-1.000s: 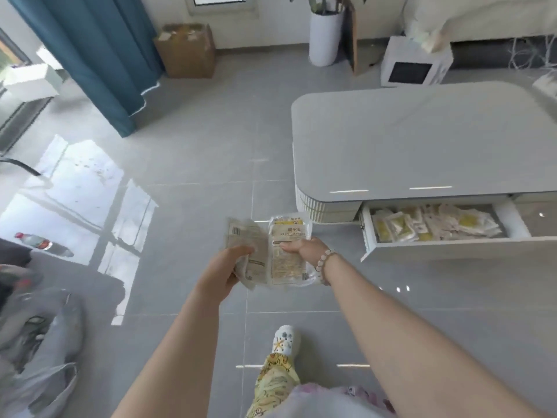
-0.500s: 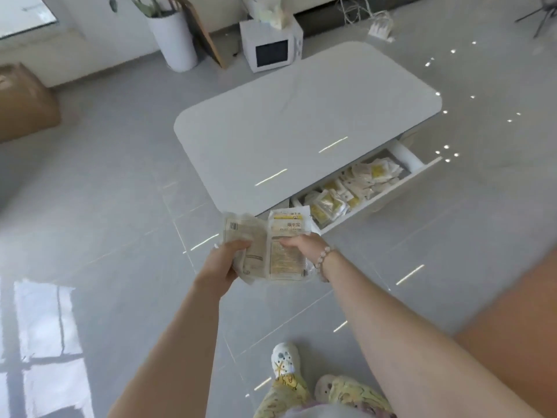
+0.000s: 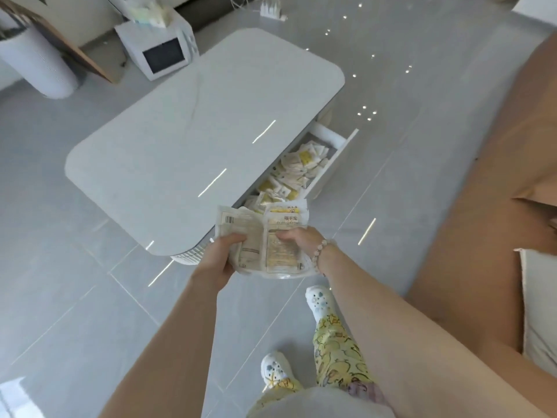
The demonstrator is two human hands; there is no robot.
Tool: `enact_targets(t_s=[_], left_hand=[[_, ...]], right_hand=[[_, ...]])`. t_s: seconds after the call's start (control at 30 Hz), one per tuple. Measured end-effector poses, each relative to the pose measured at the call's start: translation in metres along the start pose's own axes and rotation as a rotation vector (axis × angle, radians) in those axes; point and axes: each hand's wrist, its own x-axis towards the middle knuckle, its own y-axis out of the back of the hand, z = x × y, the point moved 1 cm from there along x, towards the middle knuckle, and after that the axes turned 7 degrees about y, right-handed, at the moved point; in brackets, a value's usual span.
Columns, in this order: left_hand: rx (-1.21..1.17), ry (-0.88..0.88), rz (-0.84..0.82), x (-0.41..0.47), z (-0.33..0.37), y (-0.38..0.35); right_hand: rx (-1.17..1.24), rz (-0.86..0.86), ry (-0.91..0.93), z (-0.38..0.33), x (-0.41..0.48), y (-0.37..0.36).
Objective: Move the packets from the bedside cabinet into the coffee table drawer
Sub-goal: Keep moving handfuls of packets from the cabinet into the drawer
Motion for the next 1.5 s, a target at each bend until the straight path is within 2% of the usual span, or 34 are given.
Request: enact_targets(t_s=[0.47,0.73,1.0,1.37,1.5], left_hand=[[-0.088,0.058,0.039,0.107,0.085,-0.134],[-0.131,0.068,0.096,0.161,0.121,-0.184],[-0.156,0.119,0.123,0.202,0.136,-0.184],[-0.221,0.2,0.04,0.282,0.183,-0.178],[-0.21,0.262,0.068,0.312,0.185,-0.174]], right_hand=[[-0.046,-0.051,-0.014,-0.091,0.117,0.131],[-0.08,-0.105,-0.013,-0.129,0.185,0.176],[-0.107,-0.131,-0.051,-0.138,0.224,0.177],[-0.223,-0.089,-0.099,-0.187,0.295,0.18],[-0.346,-0.124,-0.103,-0.195,0.321,0.181]])
